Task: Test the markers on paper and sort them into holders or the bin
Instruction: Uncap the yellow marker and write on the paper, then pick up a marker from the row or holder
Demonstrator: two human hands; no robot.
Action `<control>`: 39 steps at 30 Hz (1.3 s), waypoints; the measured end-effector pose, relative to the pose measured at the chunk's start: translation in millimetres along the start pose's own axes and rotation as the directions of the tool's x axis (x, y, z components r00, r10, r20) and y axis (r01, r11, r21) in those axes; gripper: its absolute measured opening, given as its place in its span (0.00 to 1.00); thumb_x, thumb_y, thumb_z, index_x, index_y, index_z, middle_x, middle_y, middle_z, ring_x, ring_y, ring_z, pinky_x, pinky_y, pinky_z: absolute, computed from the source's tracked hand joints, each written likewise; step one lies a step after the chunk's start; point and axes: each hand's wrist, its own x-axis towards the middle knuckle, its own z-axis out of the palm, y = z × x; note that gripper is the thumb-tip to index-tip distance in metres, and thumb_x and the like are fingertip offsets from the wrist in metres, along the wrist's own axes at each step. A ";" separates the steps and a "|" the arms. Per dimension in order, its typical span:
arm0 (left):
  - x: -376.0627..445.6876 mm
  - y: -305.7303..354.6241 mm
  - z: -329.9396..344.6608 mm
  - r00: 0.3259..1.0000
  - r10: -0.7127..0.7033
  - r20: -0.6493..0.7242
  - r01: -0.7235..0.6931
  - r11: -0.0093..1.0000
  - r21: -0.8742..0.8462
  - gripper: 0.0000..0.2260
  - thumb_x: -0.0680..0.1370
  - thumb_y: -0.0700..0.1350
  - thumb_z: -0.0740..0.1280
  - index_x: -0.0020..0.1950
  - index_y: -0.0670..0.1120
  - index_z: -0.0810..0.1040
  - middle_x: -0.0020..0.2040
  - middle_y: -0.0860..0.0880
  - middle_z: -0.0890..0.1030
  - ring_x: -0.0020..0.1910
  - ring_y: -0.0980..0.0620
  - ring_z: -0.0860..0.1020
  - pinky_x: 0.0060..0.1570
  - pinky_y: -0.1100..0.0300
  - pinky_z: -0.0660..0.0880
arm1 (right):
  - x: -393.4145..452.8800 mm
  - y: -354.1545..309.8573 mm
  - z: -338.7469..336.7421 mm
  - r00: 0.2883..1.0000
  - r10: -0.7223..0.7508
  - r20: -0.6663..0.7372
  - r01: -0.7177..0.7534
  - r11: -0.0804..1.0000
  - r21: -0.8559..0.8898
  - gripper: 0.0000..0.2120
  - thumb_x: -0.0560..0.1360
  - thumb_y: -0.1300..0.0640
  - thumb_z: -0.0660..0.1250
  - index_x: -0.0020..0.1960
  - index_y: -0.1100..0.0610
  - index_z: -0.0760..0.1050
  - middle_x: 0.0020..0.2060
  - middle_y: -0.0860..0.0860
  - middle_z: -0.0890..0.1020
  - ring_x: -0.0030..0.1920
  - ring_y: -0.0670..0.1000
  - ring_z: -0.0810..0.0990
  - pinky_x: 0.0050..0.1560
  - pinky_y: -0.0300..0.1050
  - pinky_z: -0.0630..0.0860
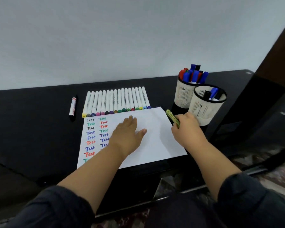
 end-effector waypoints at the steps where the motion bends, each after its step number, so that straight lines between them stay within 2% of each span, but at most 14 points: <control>1: 3.9 0.7 2.9 1.000 0.006 0.002 -0.006 0.999 0.041 0.29 0.82 0.58 0.48 0.78 0.46 0.44 0.78 0.49 0.43 0.76 0.51 0.43 0.72 0.58 0.42 | 1.4 5.1 0.9 1.000 0.019 -0.011 -0.019 1.000 0.013 0.15 0.78 0.61 0.59 0.64 0.61 0.71 0.59 0.57 0.69 0.58 0.56 0.68 0.52 0.45 0.66; 3: 9.3 0.8 9.1 1.000 0.023 -0.004 -0.023 0.995 0.100 0.30 0.81 0.59 0.47 0.78 0.45 0.43 0.78 0.48 0.42 0.76 0.51 0.42 0.72 0.57 0.41 | 4.3 16.3 3.4 0.999 0.035 -0.031 -0.034 0.999 0.022 0.20 0.78 0.63 0.59 0.70 0.58 0.66 0.64 0.58 0.68 0.64 0.57 0.66 0.58 0.46 0.66; 5: 11.7 -1.5 15.8 1.000 0.029 0.001 -0.029 0.993 0.114 0.31 0.81 0.60 0.47 0.78 0.45 0.44 0.78 0.48 0.42 0.76 0.51 0.42 0.72 0.57 0.40 | 6.9 24.9 7.7 0.999 0.024 -0.048 -0.025 1.000 -0.009 0.22 0.77 0.64 0.59 0.70 0.57 0.64 0.64 0.59 0.67 0.64 0.59 0.66 0.57 0.47 0.68; 10: 13.8 -6.1 26.6 0.999 0.033 -0.030 -0.030 0.996 0.080 0.31 0.81 0.60 0.48 0.78 0.45 0.46 0.78 0.49 0.44 0.76 0.52 0.44 0.72 0.58 0.41 | 10.8 36.6 20.0 0.999 0.004 -0.052 -0.011 0.992 -0.129 0.22 0.77 0.65 0.58 0.70 0.57 0.64 0.63 0.59 0.67 0.64 0.58 0.65 0.57 0.47 0.68; 15: 12.9 -7.1 28.5 0.997 0.042 -0.060 -0.038 0.997 0.062 0.30 0.80 0.60 0.49 0.78 0.45 0.47 0.78 0.50 0.45 0.76 0.53 0.44 0.72 0.59 0.41 | 13.1 42.6 26.8 0.998 -0.027 -0.051 0.019 0.989 -0.149 0.22 0.78 0.64 0.58 0.71 0.57 0.64 0.61 0.59 0.67 0.61 0.58 0.67 0.54 0.46 0.69; 19: 12.3 -6.4 28.5 0.997 0.042 -0.068 -0.038 0.998 0.058 0.30 0.80 0.60 0.49 0.78 0.45 0.48 0.78 0.50 0.45 0.76 0.53 0.45 0.72 0.60 0.41 | 14.6 44.9 24.9 0.999 -0.048 -0.020 0.044 0.985 -0.165 0.21 0.78 0.63 0.58 0.70 0.60 0.64 0.62 0.60 0.68 0.62 0.59 0.68 0.58 0.47 0.67; 23: 11.5 -6.5 29.2 0.997 0.041 -0.071 -0.037 0.997 0.061 0.30 0.80 0.60 0.49 0.78 0.46 0.48 0.78 0.50 0.45 0.76 0.53 0.45 0.72 0.59 0.42 | 16.2 46.5 23.0 0.998 -0.069 0.002 0.068 0.980 -0.189 0.20 0.78 0.62 0.58 0.70 0.60 0.64 0.61 0.60 0.69 0.61 0.59 0.69 0.57 0.46 0.68; 28: 11.3 -5.4 28.2 0.998 0.039 -0.055 -0.034 0.996 0.079 0.30 0.80 0.60 0.49 0.78 0.45 0.48 0.78 0.50 0.46 0.76 0.52 0.45 0.72 0.59 0.42 | 17.4 44.3 17.2 0.995 -0.084 0.058 0.095 0.966 -0.240 0.19 0.79 0.59 0.57 0.70 0.60 0.63 0.63 0.59 0.68 0.60 0.59 0.71 0.55 0.47 0.69; 32: 11.0 -1.7 25.0 0.999 0.027 -0.025 -0.022 0.987 0.157 0.30 0.81 0.60 0.47 0.78 0.44 0.46 0.78 0.48 0.45 0.76 0.51 0.45 0.72 0.58 0.42 | 13.2 40.3 8.3 0.986 -0.146 0.077 0.164 0.922 -0.351 0.20 0.81 0.56 0.54 0.71 0.59 0.61 0.65 0.60 0.65 0.64 0.59 0.68 0.59 0.47 0.68; 35: 10.8 2.3 19.3 1.000 0.030 0.003 -0.030 0.972 0.233 0.30 0.81 0.59 0.45 0.77 0.44 0.46 0.78 0.46 0.45 0.76 0.50 0.46 0.73 0.56 0.43 | 10.4 34.3 1.4 0.972 -0.226 0.059 0.231 0.892 -0.388 0.17 0.81 0.56 0.55 0.68 0.60 0.66 0.61 0.57 0.68 0.60 0.58 0.69 0.55 0.48 0.70; 39: 6.2 2.1 10.4 0.999 0.035 0.013 -0.037 0.973 0.226 0.29 0.82 0.58 0.45 0.78 0.44 0.47 0.78 0.47 0.47 0.76 0.49 0.48 0.73 0.56 0.45 | 7.1 16.2 -6.2 0.942 -0.333 0.044 0.322 0.861 -0.394 0.12 0.79 0.58 0.57 0.59 0.62 0.72 0.54 0.57 0.73 0.52 0.58 0.73 0.42 0.49 0.69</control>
